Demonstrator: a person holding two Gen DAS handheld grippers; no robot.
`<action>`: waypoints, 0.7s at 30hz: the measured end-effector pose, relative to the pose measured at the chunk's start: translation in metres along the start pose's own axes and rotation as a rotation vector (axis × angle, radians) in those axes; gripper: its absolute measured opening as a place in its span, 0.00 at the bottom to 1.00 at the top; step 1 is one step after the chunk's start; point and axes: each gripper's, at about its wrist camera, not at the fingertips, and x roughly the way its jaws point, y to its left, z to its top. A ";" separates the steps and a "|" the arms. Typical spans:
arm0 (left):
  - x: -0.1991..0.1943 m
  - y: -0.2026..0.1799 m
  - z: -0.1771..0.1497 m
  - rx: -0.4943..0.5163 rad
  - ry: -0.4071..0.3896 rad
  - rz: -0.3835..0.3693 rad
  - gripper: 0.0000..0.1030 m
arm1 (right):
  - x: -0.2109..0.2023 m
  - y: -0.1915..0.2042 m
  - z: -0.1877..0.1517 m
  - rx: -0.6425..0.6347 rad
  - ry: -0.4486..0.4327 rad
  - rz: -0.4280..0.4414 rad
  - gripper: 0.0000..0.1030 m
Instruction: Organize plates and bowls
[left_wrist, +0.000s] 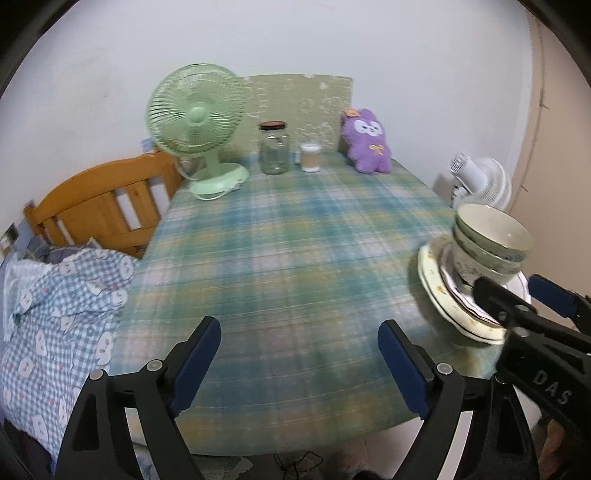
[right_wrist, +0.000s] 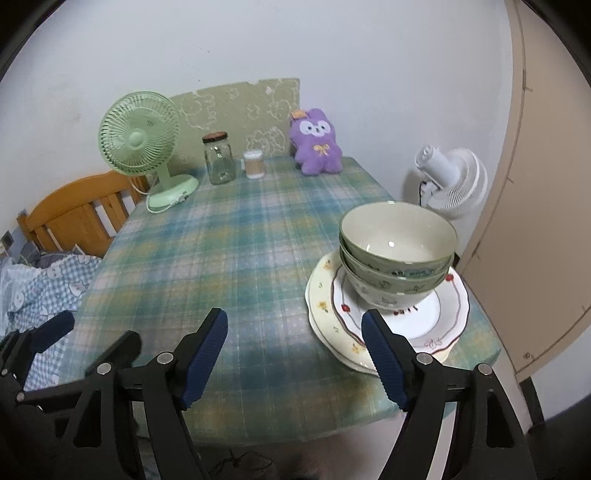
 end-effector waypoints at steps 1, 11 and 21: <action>0.000 0.004 -0.001 -0.016 -0.002 0.011 0.86 | 0.000 0.001 -0.001 -0.003 -0.006 0.000 0.79; -0.012 0.028 0.001 -0.090 -0.070 0.068 0.88 | 0.004 0.003 0.001 -0.011 -0.031 0.033 0.81; -0.011 0.031 -0.004 -0.104 -0.084 0.072 0.94 | 0.010 0.013 -0.004 -0.040 -0.024 0.056 0.81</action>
